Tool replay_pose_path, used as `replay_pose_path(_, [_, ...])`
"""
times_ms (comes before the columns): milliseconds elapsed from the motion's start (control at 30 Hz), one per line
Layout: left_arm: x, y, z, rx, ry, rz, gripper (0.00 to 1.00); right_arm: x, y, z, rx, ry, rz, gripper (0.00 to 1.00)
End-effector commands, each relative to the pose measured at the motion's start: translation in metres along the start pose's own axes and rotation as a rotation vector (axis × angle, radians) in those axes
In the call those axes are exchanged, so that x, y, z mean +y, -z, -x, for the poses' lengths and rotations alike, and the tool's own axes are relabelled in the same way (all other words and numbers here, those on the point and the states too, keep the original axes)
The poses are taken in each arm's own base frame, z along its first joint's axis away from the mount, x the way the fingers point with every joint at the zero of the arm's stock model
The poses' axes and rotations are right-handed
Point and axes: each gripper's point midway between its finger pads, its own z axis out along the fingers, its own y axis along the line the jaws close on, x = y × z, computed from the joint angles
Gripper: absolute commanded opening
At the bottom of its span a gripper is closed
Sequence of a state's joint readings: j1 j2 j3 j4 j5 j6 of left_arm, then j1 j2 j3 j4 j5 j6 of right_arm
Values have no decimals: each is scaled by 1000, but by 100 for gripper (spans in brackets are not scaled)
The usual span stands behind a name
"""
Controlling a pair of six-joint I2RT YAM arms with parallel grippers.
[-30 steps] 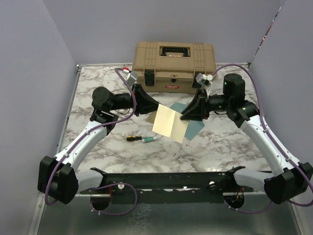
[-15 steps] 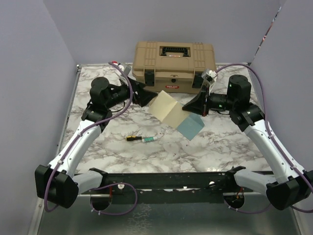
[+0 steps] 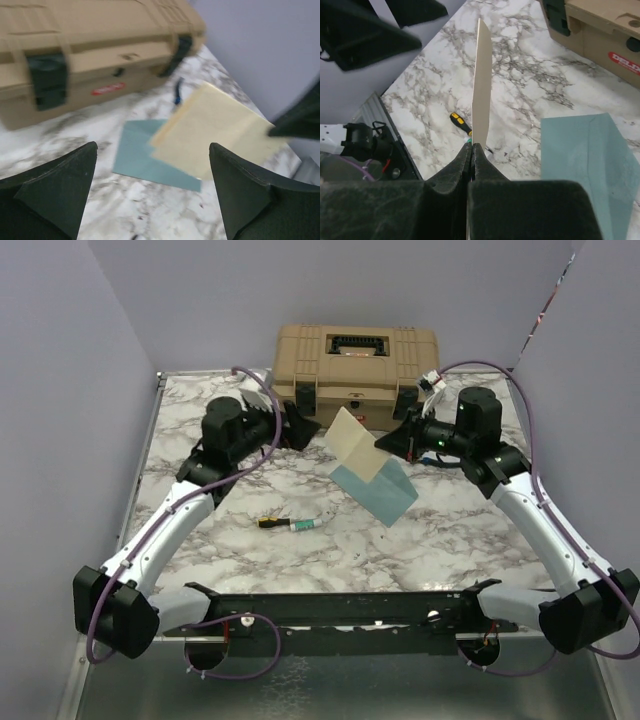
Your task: Place the letter into the envelope and seal it
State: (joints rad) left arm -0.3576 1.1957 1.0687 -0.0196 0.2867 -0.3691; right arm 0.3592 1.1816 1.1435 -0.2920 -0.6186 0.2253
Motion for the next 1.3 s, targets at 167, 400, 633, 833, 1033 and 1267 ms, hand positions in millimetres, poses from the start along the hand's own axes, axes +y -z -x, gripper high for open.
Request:
replay_pose_path(167, [-128,19,-35,7,-143,-529,90,64,6,-2,22,-26,403,1])
replay_pose_path(400, [-146,28,-43,36,-142,-651,88,92,26,-3,22,27,558,0])
replay_pose_path(633, [-174,62,-62,142,-184,-919,83,97,30,-1,17,41,570,1])
replay_pose_path(833, [-173,63,-50,85,-204,-875,74,94,26,5,3,35,551,1])
replay_pose_path(1033, [-160,40,-44,101,-126,-741,72,90,21,17,-54,18,513,1])
replay_pose_path(1267, [-163,36,-50,153,-61,-757,62,93,20,24,-95,-34,538,1])
